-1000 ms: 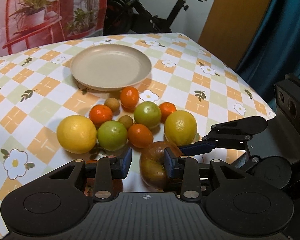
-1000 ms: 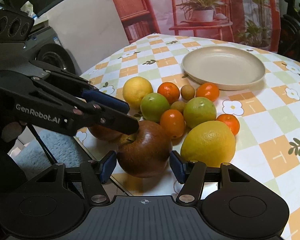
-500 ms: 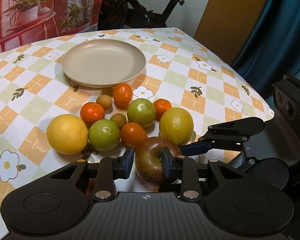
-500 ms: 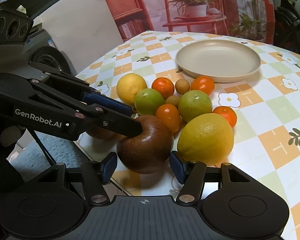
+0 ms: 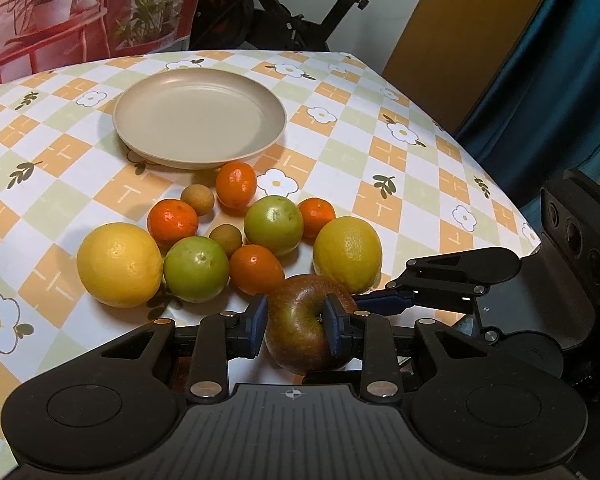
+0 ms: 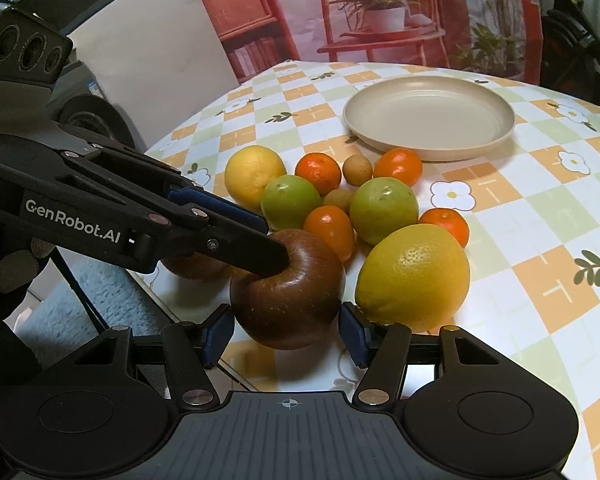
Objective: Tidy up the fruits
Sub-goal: 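Lift the red apple with the left tool and carry it over the beige plate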
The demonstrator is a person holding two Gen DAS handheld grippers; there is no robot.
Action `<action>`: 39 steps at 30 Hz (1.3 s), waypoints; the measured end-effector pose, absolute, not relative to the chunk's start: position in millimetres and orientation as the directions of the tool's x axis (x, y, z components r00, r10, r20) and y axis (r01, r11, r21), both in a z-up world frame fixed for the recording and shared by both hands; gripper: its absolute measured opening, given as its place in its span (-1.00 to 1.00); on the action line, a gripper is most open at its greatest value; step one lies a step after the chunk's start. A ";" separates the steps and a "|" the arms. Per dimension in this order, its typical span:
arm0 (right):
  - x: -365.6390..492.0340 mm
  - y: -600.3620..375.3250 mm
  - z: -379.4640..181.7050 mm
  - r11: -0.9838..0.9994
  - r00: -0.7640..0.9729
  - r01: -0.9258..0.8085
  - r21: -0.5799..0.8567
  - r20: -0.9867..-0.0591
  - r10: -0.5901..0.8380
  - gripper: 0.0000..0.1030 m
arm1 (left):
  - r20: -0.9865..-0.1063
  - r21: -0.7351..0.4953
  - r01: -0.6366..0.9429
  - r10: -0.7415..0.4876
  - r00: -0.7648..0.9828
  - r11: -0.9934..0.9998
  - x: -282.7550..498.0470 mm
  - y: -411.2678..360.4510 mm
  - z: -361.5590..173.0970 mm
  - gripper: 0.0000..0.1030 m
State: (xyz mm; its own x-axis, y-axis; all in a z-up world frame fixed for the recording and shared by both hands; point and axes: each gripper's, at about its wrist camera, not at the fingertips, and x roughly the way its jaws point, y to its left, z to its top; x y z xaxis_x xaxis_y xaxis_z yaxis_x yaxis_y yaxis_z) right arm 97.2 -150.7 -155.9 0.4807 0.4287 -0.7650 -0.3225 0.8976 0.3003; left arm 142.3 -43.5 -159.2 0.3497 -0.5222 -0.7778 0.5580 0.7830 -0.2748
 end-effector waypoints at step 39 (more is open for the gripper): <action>175.5 -187.8 -102.7 0.890 0.627 -0.398 0.222 -0.642 0.441 0.03 | -0.693 -0.206 0.560 -0.523 0.496 0.803 207.6 -59.6 -91.1 -0.43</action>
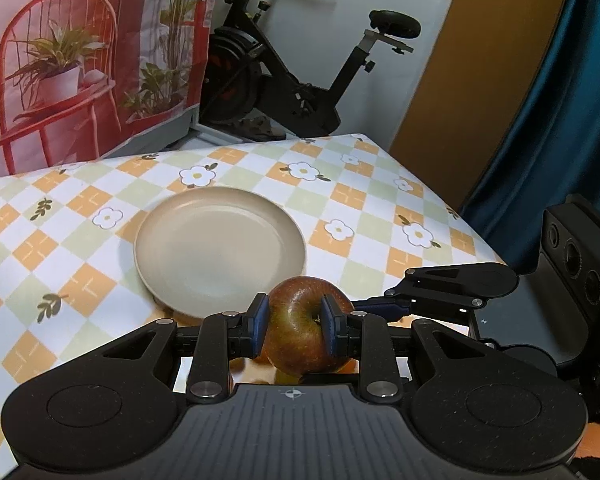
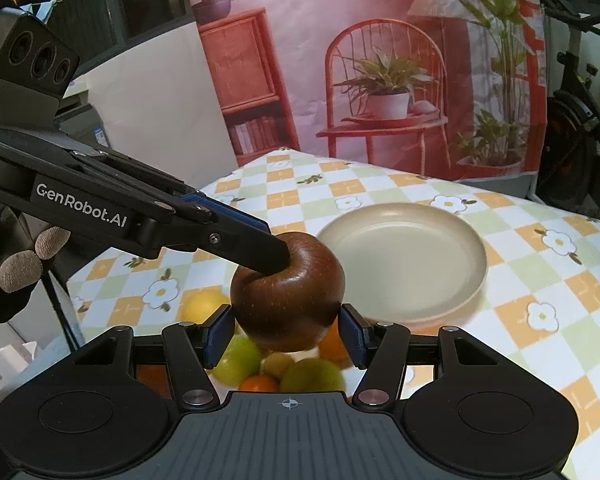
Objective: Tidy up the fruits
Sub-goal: 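Lift the red apple with the left tool and carry it over the beige plate, then lower the apple into the plate and open the left tool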
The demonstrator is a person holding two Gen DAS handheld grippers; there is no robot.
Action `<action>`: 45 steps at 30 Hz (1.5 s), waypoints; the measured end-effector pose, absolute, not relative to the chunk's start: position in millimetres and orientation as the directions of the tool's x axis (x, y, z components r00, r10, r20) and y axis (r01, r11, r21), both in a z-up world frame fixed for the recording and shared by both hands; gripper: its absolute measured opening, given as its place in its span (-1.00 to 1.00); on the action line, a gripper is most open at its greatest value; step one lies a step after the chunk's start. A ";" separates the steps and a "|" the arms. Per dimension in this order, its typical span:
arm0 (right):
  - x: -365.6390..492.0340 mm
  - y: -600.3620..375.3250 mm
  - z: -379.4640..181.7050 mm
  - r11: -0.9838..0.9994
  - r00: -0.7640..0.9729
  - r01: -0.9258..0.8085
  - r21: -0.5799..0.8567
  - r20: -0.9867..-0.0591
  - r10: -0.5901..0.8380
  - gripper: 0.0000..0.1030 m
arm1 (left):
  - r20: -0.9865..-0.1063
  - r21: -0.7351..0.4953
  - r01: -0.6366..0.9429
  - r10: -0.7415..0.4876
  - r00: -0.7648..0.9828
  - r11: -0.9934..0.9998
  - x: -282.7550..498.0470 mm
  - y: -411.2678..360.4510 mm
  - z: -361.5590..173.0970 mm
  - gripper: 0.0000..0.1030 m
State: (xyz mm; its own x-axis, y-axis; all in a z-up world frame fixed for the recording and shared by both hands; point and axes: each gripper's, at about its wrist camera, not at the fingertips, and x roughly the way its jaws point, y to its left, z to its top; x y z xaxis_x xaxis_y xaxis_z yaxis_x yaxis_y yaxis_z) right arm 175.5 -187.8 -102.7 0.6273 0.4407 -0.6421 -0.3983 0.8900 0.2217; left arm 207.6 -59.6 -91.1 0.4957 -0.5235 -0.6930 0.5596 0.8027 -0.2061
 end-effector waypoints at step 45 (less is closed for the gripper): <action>290.0 -208.2 -176.4 0.882 0.529 -0.394 0.257 -0.722 0.447 0.03 | -0.766 -0.217 0.472 -0.449 0.461 0.854 308.0 -69.0 -149.6 -0.45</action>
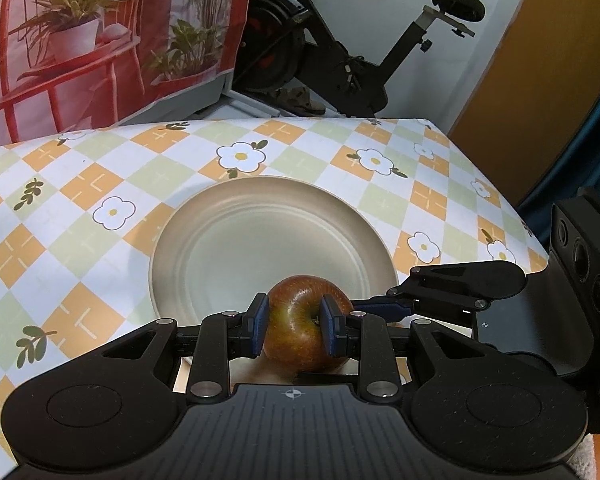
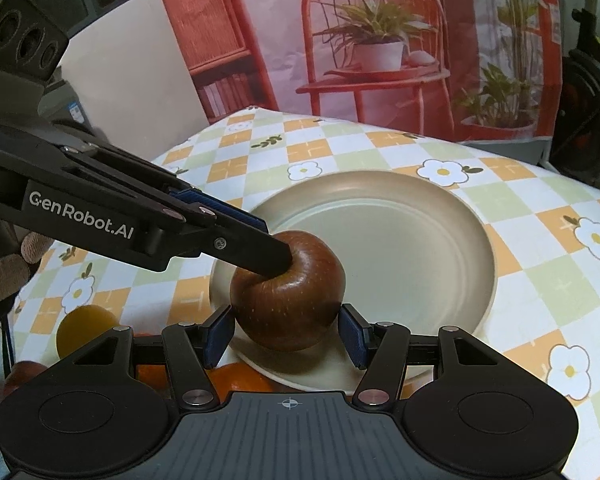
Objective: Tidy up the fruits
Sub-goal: 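Lower the apple into the plate and open the left tool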
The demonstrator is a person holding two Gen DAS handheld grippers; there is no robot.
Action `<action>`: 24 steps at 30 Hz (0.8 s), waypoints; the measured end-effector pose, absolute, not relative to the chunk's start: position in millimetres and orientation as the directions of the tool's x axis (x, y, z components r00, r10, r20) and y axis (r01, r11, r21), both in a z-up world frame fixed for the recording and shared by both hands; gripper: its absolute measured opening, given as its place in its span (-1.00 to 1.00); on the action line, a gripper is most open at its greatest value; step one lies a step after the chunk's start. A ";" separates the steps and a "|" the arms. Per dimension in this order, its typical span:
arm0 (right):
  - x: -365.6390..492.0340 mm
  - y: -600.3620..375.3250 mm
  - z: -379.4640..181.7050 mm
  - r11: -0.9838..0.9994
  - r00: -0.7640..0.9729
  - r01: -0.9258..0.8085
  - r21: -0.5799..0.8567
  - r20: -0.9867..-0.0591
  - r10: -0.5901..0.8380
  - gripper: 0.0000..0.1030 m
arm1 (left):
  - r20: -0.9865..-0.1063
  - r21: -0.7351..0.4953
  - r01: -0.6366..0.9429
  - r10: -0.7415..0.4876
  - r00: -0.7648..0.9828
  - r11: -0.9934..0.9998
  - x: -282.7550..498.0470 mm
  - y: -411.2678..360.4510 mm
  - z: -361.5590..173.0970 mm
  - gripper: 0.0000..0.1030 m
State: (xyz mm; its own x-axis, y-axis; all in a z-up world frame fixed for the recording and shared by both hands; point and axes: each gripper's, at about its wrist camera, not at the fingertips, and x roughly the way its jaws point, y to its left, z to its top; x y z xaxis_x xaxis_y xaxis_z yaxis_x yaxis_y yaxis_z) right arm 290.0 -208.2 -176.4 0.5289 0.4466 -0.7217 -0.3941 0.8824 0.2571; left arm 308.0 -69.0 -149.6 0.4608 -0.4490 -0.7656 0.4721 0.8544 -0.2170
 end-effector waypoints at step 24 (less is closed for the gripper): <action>289.4 -210.4 -176.3 0.881 0.515 -0.386 0.274 -0.728 0.452 0.05 | -0.770 -0.212 0.478 -0.447 0.456 0.853 304.7 -69.2 -151.7 -0.45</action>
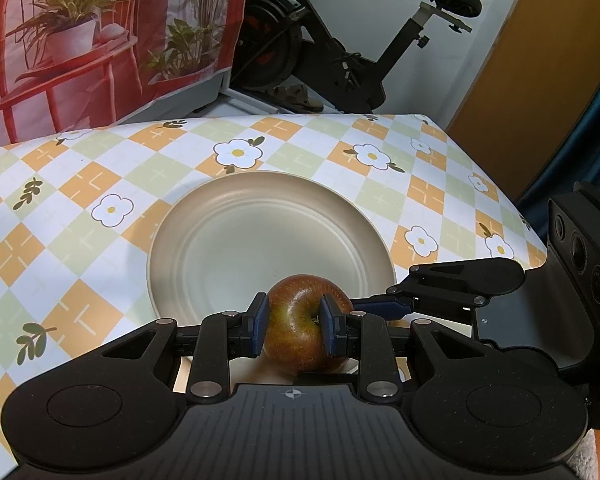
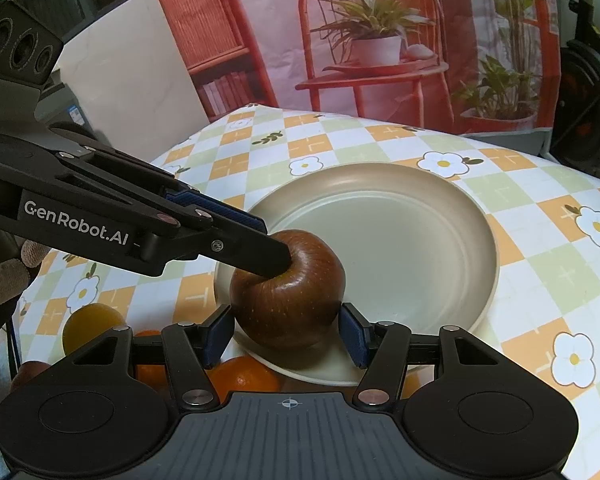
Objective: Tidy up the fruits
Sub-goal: 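Lower the apple into the plate and open the left tool, then move the left tool to a second red apple beside the lemon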
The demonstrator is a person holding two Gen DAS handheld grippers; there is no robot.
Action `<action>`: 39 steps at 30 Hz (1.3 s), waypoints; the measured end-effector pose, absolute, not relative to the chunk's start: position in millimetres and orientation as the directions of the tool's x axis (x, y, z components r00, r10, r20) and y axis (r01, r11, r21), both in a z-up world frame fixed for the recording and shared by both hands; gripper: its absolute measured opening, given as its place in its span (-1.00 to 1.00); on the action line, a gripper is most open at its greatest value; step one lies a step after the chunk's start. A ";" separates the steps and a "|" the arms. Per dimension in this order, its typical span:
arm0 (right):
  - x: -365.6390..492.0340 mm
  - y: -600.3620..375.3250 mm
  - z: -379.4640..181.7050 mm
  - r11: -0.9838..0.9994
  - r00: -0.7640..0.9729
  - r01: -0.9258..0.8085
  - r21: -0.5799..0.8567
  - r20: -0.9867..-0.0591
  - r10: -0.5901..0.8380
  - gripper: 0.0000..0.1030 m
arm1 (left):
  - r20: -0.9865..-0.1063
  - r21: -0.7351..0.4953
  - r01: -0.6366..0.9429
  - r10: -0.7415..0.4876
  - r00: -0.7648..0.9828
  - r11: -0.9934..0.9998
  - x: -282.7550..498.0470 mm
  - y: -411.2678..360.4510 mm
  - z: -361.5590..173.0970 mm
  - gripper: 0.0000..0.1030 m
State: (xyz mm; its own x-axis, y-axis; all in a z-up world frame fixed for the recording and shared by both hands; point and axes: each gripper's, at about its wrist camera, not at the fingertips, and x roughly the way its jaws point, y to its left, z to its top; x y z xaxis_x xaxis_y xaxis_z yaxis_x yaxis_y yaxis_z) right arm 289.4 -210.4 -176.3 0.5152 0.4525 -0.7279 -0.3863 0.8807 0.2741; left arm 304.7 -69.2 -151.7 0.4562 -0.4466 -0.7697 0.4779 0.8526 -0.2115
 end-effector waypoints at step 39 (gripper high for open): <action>185.5 -186.7 -124.0 0.951 0.706 -0.223 0.215 -0.637 0.310 0.08 | -0.680 -0.117 0.388 -0.358 0.640 0.914 203.9 -10.5 -89.5 -0.42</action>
State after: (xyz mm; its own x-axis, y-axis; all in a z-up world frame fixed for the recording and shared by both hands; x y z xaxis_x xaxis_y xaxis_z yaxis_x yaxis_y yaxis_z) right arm 185.5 -186.7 -124.0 0.7064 0.3096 -0.6366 -0.2233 0.9508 0.2147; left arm 203.9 -10.5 -89.5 0.6400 -0.3583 -0.6797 0.3881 0.9142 -0.1165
